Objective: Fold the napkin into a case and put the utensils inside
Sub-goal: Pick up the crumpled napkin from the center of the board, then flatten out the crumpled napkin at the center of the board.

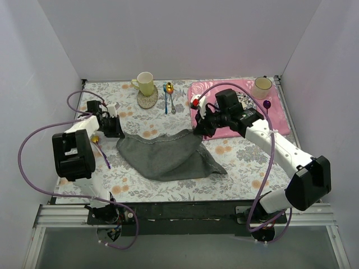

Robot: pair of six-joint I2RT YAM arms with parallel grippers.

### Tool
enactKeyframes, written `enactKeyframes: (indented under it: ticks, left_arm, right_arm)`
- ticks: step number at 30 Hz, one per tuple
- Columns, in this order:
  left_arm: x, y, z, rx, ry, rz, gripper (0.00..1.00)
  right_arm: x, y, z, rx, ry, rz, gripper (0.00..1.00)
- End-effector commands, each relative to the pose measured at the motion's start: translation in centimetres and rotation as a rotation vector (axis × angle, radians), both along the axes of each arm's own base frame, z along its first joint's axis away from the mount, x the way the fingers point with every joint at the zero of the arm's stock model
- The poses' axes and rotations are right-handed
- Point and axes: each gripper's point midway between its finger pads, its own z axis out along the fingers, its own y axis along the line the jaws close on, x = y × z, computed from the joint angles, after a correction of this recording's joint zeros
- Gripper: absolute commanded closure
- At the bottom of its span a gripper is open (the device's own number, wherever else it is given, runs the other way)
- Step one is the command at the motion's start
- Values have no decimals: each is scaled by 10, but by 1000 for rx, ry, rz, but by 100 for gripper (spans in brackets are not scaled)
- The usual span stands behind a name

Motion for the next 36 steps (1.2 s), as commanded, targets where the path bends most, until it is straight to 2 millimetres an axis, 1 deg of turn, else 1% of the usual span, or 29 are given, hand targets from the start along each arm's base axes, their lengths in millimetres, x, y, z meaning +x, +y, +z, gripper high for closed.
enactKeyframes:
  ticks: [1,3,4,5,6,7,8,9,10,12,13,14,15,17,18,19,20,21,22,24,25,27,28,31,32,33,34,35,36]
  left_arm:
    - [16,-8,92,-1,-289,-40,100]
    - [17,-8,121,7,-366,-28,100]
    - [15,-7,144,22,-427,-20,100]
    - [16,-6,157,23,-455,-5,100]
    - [15,-6,167,26,-476,-3,100]
    - [13,-6,175,26,-489,0,100]
    - [10,-9,190,14,-500,-8,100]
    - [9,-9,196,11,-504,-5,100]
    - [7,-10,203,8,-508,-4,100]
    - [4,-10,229,-5,-549,18,100]
    - [3,-8,239,-6,-571,32,100]
    - [3,-6,253,-8,-604,53,100]
    - [0,-5,283,-12,-667,74,100]
    - [-7,-7,312,-18,-721,79,100]
    - [-13,-9,339,-16,-779,76,100]
    - [-19,-10,353,-20,-802,82,100]
    - [-25,-10,361,-14,-816,90,100]
    - [-31,-9,372,-1,-843,100,100]
    - [-46,-11,394,22,-910,91,100]
    - [-65,-13,414,51,-984,83,100]
    - [-84,-16,431,67,-1047,78,100]
    - [-104,-18,441,82,-1074,73,100]
    - [-122,-22,448,85,-1095,71,100]
    - [-147,-26,456,108,-1139,66,100]
    - [-161,-27,461,126,-1169,67,100]
    - [-167,-27,465,135,-1186,71,100]
    - [-172,-26,467,142,-1193,82,100]
    - [-176,-21,478,163,-1216,112,100]
    - [-176,-17,481,173,-1217,135,100]
  right_arm:
    - [20,-4,37,45,-135,-90,99]
    - [26,-5,51,66,-178,-114,99]
    - [32,-7,56,61,-198,-142,99]
    - [35,-7,61,65,-210,-153,99]
    - [39,-7,74,78,-235,-162,99]
    - [42,-7,79,79,-250,-171,99]
    - [44,-7,85,81,-269,-175,99]
    - [48,-8,92,84,-297,-177,99]
    - [52,-9,105,95,-335,-189,99]
    - [56,-10,123,105,-396,-193,99]
    - [59,-11,139,122,-435,-198,99]
    - [58,-11,150,136,-457,-199,99]
    - [58,-12,158,145,-477,-201,99]
    - [54,-15,185,181,-540,-202,99]
    - [52,-18,194,194,-562,-209,99]
    - [50,-20,201,203,-579,-211,99]
    - [42,-25,216,231,-614,-215,99]
    - [39,-27,221,241,-625,-215,99]
    - [27,-31,234,268,-647,-204,99]
    - [15,-34,239,288,-652,-185,99]
    - [2,-38,249,313,-668,-167,99]
    - [-15,-40,254,328,-662,-143,99]
    - [-25,-43,262,348,-670,-133,99]
    - [-51,-49,280,390,-651,-117,99]
    - [-57,-51,284,400,-648,-112,99]
    - [-65,-52,292,421,-642,-103,99]
    - [-71,-54,292,420,-624,-102,99]
    - [-73,-54,294,424,-615,-99,99]
    - [-78,-55,299,435,-607,-100,99]
